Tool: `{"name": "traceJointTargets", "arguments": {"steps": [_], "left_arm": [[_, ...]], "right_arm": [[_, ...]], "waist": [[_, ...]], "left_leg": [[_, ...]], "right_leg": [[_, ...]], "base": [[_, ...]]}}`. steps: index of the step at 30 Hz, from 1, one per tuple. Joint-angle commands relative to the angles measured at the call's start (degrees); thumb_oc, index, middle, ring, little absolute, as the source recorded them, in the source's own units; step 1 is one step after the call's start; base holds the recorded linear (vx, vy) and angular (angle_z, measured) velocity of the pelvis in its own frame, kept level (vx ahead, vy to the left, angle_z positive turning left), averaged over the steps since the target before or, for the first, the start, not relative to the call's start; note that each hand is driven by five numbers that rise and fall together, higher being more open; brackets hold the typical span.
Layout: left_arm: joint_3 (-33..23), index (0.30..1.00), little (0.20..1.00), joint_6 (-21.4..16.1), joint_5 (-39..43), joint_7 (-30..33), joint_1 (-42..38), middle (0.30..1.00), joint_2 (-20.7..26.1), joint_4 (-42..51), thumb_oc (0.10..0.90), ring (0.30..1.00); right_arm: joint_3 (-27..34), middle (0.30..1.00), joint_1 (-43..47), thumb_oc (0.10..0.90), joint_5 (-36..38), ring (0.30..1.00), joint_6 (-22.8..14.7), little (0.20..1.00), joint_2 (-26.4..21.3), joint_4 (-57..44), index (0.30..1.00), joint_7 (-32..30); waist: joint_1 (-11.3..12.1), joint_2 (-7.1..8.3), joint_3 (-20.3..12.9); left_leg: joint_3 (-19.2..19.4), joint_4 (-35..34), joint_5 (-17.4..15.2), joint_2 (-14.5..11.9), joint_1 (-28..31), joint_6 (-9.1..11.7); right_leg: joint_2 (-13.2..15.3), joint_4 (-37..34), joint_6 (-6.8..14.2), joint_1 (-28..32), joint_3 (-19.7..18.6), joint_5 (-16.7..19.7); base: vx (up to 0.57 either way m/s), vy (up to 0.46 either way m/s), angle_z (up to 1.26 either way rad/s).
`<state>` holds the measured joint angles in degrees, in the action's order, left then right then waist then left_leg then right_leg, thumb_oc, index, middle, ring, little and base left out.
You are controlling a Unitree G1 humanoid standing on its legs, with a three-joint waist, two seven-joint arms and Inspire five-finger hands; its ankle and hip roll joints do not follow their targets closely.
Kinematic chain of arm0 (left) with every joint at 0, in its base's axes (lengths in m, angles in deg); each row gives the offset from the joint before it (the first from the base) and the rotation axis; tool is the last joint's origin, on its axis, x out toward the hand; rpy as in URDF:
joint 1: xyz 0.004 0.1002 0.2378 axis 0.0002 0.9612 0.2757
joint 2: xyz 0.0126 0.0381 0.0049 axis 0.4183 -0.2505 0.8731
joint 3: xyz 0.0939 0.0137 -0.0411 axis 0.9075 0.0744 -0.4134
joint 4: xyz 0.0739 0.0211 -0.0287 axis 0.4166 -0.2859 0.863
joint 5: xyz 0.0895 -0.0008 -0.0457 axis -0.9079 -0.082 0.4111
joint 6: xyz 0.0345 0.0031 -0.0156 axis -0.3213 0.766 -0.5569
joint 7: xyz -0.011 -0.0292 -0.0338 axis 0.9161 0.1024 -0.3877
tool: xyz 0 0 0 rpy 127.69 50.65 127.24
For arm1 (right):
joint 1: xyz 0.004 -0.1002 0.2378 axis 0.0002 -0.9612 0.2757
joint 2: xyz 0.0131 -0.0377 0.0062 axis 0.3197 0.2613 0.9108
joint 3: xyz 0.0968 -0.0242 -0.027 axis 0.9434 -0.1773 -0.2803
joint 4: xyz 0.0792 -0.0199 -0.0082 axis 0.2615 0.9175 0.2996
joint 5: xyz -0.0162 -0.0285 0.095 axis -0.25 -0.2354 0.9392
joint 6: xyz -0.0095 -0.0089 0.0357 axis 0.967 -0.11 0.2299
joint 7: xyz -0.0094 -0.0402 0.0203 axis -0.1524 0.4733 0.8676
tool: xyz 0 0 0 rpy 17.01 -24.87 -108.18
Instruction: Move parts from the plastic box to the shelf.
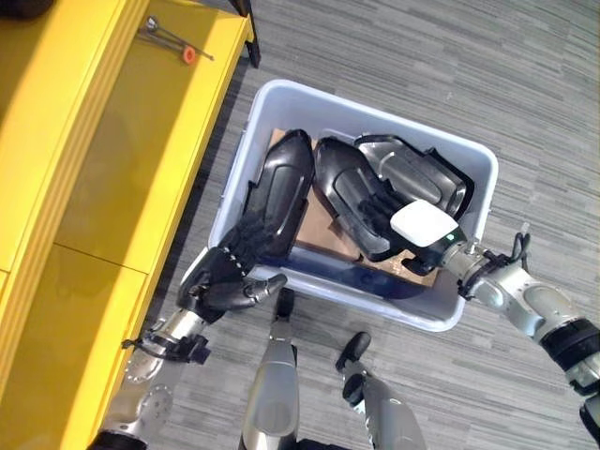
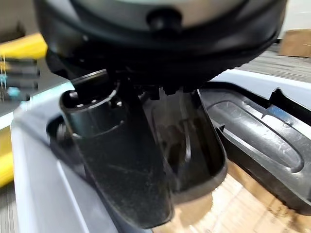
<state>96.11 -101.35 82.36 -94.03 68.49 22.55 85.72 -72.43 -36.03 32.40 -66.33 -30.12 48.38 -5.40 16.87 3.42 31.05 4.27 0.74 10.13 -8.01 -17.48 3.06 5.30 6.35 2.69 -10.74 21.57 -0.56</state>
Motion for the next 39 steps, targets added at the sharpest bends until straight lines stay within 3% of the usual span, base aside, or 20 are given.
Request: {"name": "traceJointTargets", "arguments": {"steps": [1, 7, 13, 20, 27, 33, 36, 38, 39], "left_arm": [[-0.1, 1.0, 1.0, -2.1, -0.5, -4.2, 2.4, 1.0, 2.3, 6.7, 0.9, 1.0], [-0.3, 1.0, 1.0, -3.5, -0.1, -3.8, 2.1, 1.0, 2.7, 5.4, 0.9, 1.0], [0.3, 1.0, 1.0, -0.9, -0.3, -3.4, 0.9, 1.0, 2.9, 6.4, 0.9, 1.0], [0.7, 1.0, 1.0, -0.2, -0.2, -2.4, -0.2, 1.0, 2.0, 6.5, 0.9, 1.0], [1.0, 1.0, 1.0, -0.9, -0.1, -1.9, -0.8, 1.0, 0.7, 5.5, 0.9, 1.0], [1.4, 1.0, 1.0, -1.2, -0.6, -1.7, -1.2, 1.0, -0.2, 4.7, 0.9, 1.0], [1.9, 1.0, 1.0, -1.7, -0.5, -1.9, -1.2, 1.0, -0.6, 4.4, 0.9, 1.0], [2.5, 1.0, 1.0, -2.2, -0.6, -2.0, -1.4, 1.0, -0.9, 3.9, 0.9, 1.0], [3.4, 1.0, 1.0, -2.3, -1.0, -1.8, -1.9, 1.0, -1.6, 3.8, 0.9, 1.0]], "right_arm": [[-1.8, 1.0, 7.4, 0.9, 2.6, 1.0, 0.4, 1.0, -5.8, -3.8, 1.0, -6.1], [-2.5, 1.0, 6.4, 0.9, 0.6, 1.0, 4.2, 1.0, -5.0, -3.5, 1.0, -7.9], [-0.6, 1.0, 5.5, 0.9, 4.1, 1.0, 8.6, 1.0, -4.0, -0.7, 1.0, -7.9], [-0.6, 1.0, 5.8, 0.9, 5.3, 1.0, 6.7, 1.0, -2.1, 3.0, 1.0, -7.8], [-1.8, 1.0, 7.0, 0.9, 5.1, 1.0, 7.2, 1.0, 0.5, 4.7, 1.0, -8.4], [-1.8, 1.0, 7.5, 0.9, -3.5, 1.0, 8.0, 1.0, 1.4, 4.3, 1.0, -16.9], [-1.0, 1.0, 7.2, 0.9, -9.3, 1.0, 9.2, 1.0, 1.3, 3.6, 1.0, -24.6], [-0.4, 1.0, 6.8, 0.9, -12.0, 1.0, 9.1, 1.0, 1.8, 3.7, 1.0, -27.3], [0.3, 1.0, 6.2, 0.9, -17.1, 1.0, 7.0, 1.0, 2.2, 4.5, 1.0, -31.6]], "waist": [[-0.9, 0.25, -1.3], [-1.6, 0.24, -1.3], [-2.5, -0.33, -1.3], [-2.6, -1.29, -1.3], [-2.4, -2.44, -1.3], [-2.4, -3.0, -1.3], [-2.5, -3.26, -1.3], [-2.6, -3.37, -1.3], [-2.8, -3.72, -1.3]], "left_leg": [[-1.6, 1.9, -5.1, 1.3, -1.1, 0.2], [-1.2, 1.8, -4.8, 1.1, -3.8, 0.3], [-0.5, 1.5, -6.1, 1.2, -3.8, 0.8], [-0.2, 1.1, -6.1, 1.4, -4.8, 0.8], [0.3, 0.7, -5.7, 1.7, -6.5, 0.8], [0.4, 0.6, -5.6, 1.9, -7.1, 0.8], [0.5, 0.6, -5.7, 2.1, -7.1, 0.7], [0.7, 0.5, -5.8, 2.1, -6.9, 0.6], [0.9, 0.3, -6.0, 2.2, -6.9, 0.5]], "right_leg": [[-2.6, 5.1, -0.7, -1.7, -1.1, -5.0], [-2.9, 5.6, -0.6, -5.1, -0.8, -4.8], [-2.8, 6.2, 0.0, -6.5, -1.2, -5.6], [-2.3, 6.8, 0.2, -8.3, -0.6, -5.6], [-1.5, 8.1, 0.3, -11.0, 0.3, -5.5], [-1.0, 8.5, 0.5, -11.9, 0.7, -5.4], [-0.8, 8.8, 0.8, -12.3, 0.6, -5.4], [-0.7, 8.9, 0.8, -12.2, 0.6, -5.4], [-0.5, 8.9, 0.9, -12.5, 0.6, -5.5]], "base": [[0.0, 0.0, 0.0], [-0.04, -0.025, -0.02], [-0.01, -0.006, -0.02], [-0.01, 0.001, -0.01], [-0.03, 0.017, 0.02], [-0.01, 0.015, 0.01], [-0.01, 0.011, 0.01], [-0.01, 0.023, 0.0], [-0.02, 0.041, -0.01]]}}
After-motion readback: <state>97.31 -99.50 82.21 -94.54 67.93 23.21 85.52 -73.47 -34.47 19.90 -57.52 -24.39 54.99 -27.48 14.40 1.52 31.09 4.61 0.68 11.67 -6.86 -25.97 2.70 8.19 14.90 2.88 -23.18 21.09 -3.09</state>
